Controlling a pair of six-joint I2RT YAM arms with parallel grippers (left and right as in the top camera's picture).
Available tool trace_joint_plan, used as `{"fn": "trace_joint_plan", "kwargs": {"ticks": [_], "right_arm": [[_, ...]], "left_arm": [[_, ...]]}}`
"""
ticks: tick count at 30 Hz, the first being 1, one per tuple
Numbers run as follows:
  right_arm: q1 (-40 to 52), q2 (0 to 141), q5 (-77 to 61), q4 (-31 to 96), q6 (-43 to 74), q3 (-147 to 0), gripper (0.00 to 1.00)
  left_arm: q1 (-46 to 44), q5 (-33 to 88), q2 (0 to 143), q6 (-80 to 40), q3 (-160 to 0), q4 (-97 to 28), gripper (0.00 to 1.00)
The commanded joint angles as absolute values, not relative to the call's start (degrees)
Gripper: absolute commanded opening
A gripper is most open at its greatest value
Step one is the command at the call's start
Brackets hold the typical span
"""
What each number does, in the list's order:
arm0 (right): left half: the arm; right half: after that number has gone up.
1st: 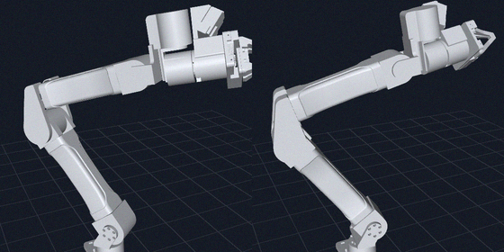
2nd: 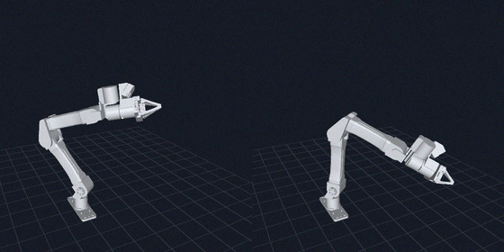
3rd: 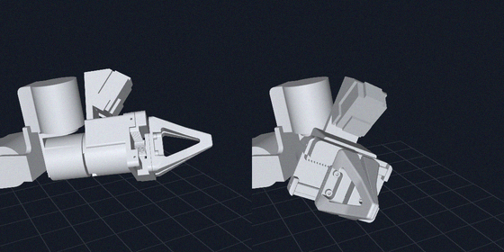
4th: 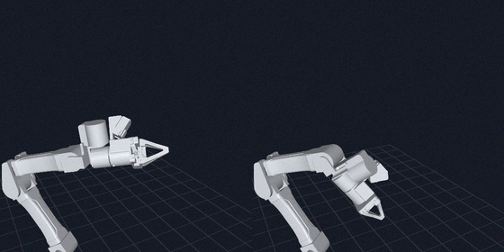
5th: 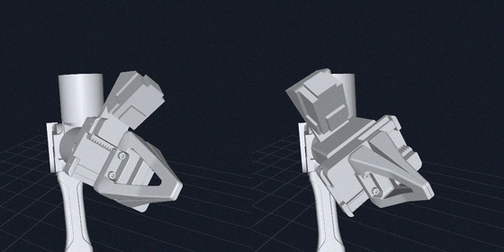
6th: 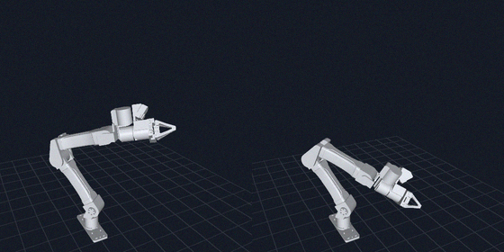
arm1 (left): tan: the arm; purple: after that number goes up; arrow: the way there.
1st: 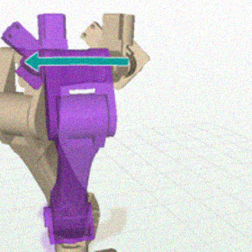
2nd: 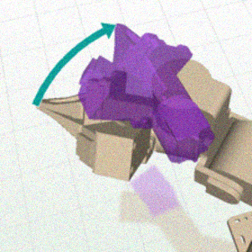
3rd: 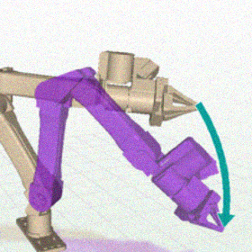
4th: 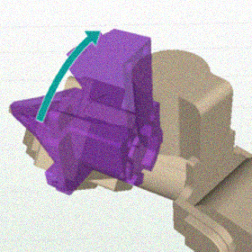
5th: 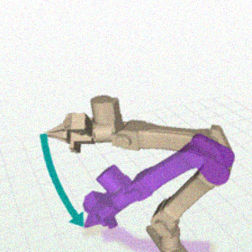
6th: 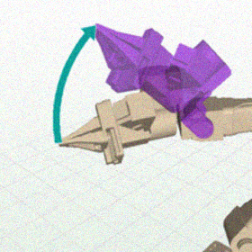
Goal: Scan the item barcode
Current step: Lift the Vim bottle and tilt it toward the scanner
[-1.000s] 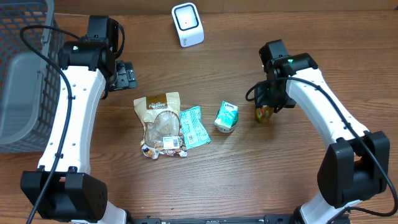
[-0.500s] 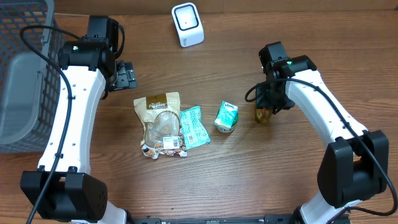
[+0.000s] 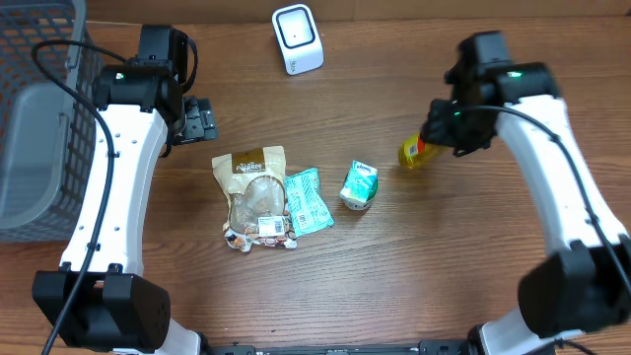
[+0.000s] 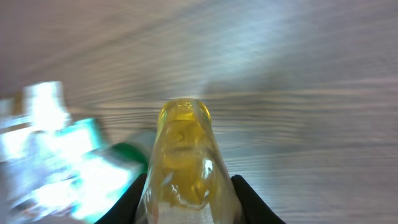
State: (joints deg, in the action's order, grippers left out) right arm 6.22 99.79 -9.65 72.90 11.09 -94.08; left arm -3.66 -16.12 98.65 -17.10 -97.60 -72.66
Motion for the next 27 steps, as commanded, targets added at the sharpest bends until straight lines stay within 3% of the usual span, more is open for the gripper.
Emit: {"fn": "trace_joint_plan", "kwargs": {"ticks": [1,4,8,27], "right_arm": [[3.75,93.01,-32.27,72.86,3.07,-96.92,0.21],[3.14,91.79,-49.65,74.87,-2.90,-96.92,0.19],[4.01,91.81,-59.61,78.74,-8.84,-96.84,0.19],[4.86,91.59,-66.39,97.06,-29.23,-96.84,0.16]], "left_arm": [[-3.40,-16.88,98.91,-16.71,-98.39,-72.62,1.00],[-3.40,-16.88,98.91,-16.71,-98.39,-72.62,0.99],[-3.40,-16.88,98.91,-16.71,-98.39,-72.62,1.00],[-3.40,-16.88,98.91,-16.71,-98.39,-72.62,1.00]]}}
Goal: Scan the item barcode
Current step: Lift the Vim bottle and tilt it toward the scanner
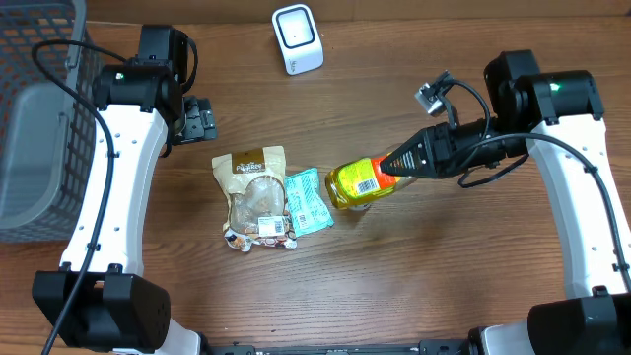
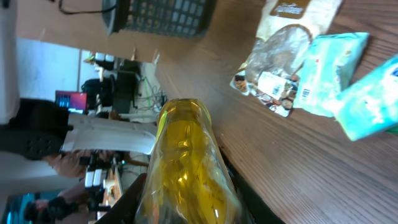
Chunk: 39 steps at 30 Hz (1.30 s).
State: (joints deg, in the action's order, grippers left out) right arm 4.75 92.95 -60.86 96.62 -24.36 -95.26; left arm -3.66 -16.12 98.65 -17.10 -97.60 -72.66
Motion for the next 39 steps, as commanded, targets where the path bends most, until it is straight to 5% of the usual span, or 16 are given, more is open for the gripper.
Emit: {"fn": "trace_joint_plan", "kwargs": {"ticks": [1,29,34,39], "right_arm": [[4.86,91.59,-66.70,97.06,-29.23,-96.84,0.16],[4.86,91.61,-66.81,96.82,-28.62,-96.84,0.16],[4.86,91.61,-54.00,91.68,-28.05,-96.79,0.08],[4.86,91.61,-42.81,81.23,-12.64,-96.73,0.08]], "left_arm": [[-3.40,-16.88,98.91,-16.71,-98.39,-72.62,1.00],[-3.40,-16.88,98.91,-16.71,-98.39,-72.62,1.00],[-3.40,-16.88,98.91,-16.71,-98.39,-72.62,1.00],[-3.40,-16.88,98.91,-16.71,-98.39,-72.62,0.99]]}}
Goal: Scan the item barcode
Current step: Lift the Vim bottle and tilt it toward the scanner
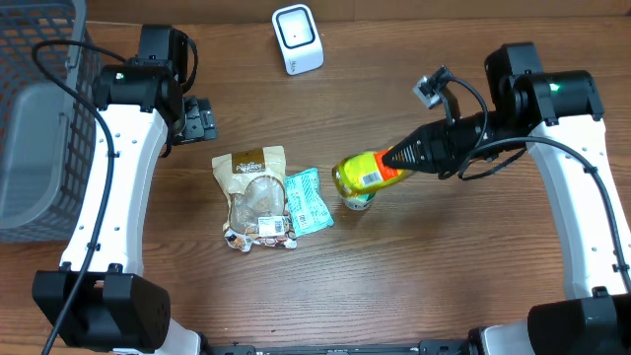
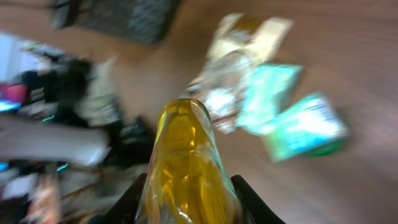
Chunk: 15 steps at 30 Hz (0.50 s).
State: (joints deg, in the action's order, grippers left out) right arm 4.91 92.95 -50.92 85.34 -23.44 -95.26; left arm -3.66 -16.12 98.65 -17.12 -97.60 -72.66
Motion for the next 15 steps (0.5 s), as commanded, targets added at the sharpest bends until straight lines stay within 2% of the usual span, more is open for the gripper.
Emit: {"fn": "trace_joint_plan", "kwargs": {"ticks": [1,4,7,10,15], "right_arm": [[4.86,91.61,-40.27,78.43,-8.93,-96.73,0.08],[4.86,91.61,-28.95,69.06,5.63,-96.73,0.05],[5.34,91.92,-22.92,66.04,9.21,-98.17,0.03],[6.94,94.08,-20.40,69.04,10.33,-104.18,0.03],[12.10,103.83,-9.58,79.81,10.44,-125.14,0.03]], "left_arm": [[-3.40,-16.88,98.91,-16.71,-98.39,-72.62,0.99],[-3.40,-16.88,98.91,-16.71,-98.39,-72.62,1.00],[-3.40,-16.88,98.91,-16.71,-98.39,-72.62,1.00],[-3.40,-16.88,98.91,-16.71,-98.39,-72.62,1.00],[-3.40,-16.88,98.91,-16.71,-98.39,-72.62,0.99]]}}
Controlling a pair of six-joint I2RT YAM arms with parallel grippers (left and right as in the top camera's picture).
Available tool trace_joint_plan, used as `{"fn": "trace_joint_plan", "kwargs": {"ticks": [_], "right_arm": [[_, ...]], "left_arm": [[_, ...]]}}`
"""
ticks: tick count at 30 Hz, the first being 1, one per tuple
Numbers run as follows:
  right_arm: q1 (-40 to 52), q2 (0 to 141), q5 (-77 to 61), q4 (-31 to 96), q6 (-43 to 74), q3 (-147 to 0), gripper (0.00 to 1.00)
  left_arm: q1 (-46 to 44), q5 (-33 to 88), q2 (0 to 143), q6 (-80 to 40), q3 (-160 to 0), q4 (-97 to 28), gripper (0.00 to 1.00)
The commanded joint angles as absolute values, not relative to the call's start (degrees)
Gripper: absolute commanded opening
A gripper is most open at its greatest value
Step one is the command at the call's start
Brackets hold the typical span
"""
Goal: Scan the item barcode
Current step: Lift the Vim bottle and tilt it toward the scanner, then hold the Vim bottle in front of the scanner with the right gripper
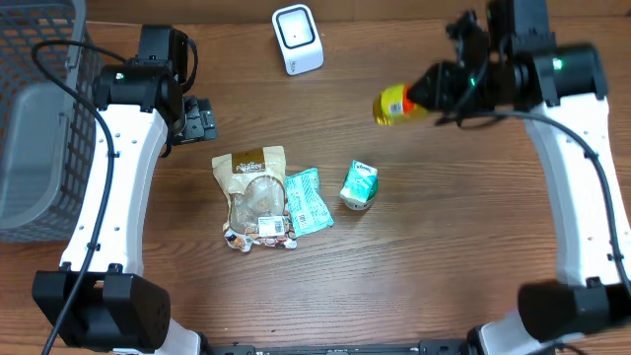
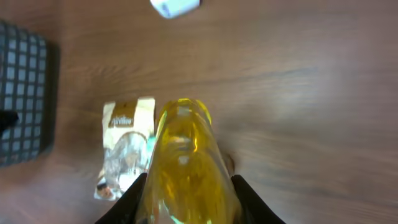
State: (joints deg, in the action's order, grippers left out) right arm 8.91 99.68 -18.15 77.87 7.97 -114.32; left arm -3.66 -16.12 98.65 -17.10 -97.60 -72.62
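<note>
My right gripper (image 1: 430, 97) is shut on a yellow bottle (image 1: 397, 105) with a red-and-white label, held in the air at the back of the table, right of the white barcode scanner (image 1: 298, 38). In the right wrist view the bottle (image 2: 185, 162) fills the middle between the black fingers (image 2: 135, 198), and the scanner (image 2: 175, 6) shows at the top edge. My left gripper (image 1: 205, 120) hovers at the back left, away from the items; its fingers look close together with nothing between them.
A brown snack pouch (image 1: 253, 192), a teal packet (image 1: 309, 199) and a small green-white carton (image 1: 360, 184) lie in the middle of the wooden table (image 1: 444, 266). A dark wire basket (image 1: 39, 118) stands at the left edge.
The right gripper has carried the yellow bottle from above the green carton to the back, now right of the scanner. The left arm has not moved.
The right gripper first held the bottle low at the right of the table. Then it held it sideways in the air over the carton, label up, and stayed near there. Now the bottle is up at the back near the scanner. The left arm stayed still throughout.
</note>
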Motion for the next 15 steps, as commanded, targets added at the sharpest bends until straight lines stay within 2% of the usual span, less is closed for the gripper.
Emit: {"fn": "trace_joint_plan", "kwargs": {"ticks": [1,3,9,12,15], "right_arm": [[13.13,105.67,-7.42,80.71,10.35,-128.03,0.03],[16.27,109.67,-3.07,79.55,8.51,-132.88,0.04],[25.12,115.35,13.74,65.71,-2.04,-133.08,0.04],[29.47,119.04,22.85,56.90,-11.35,-133.08,0.04],[31.68,122.13,24.91,49.58,-20.16,-132.99,0.04]], "left_arm": [[-3.40,-16.88,98.91,-16.71,-98.39,-72.62,0.99],[-3.40,-16.88,98.91,-16.71,-98.39,-72.62,1.00],[-3.40,-16.88,98.91,-16.71,-98.39,-72.62,1.00],[-3.40,-16.88,98.91,-16.71,-98.39,-72.62,1.00],[-3.40,-16.88,98.91,-16.71,-98.39,-72.62,1.00]]}}
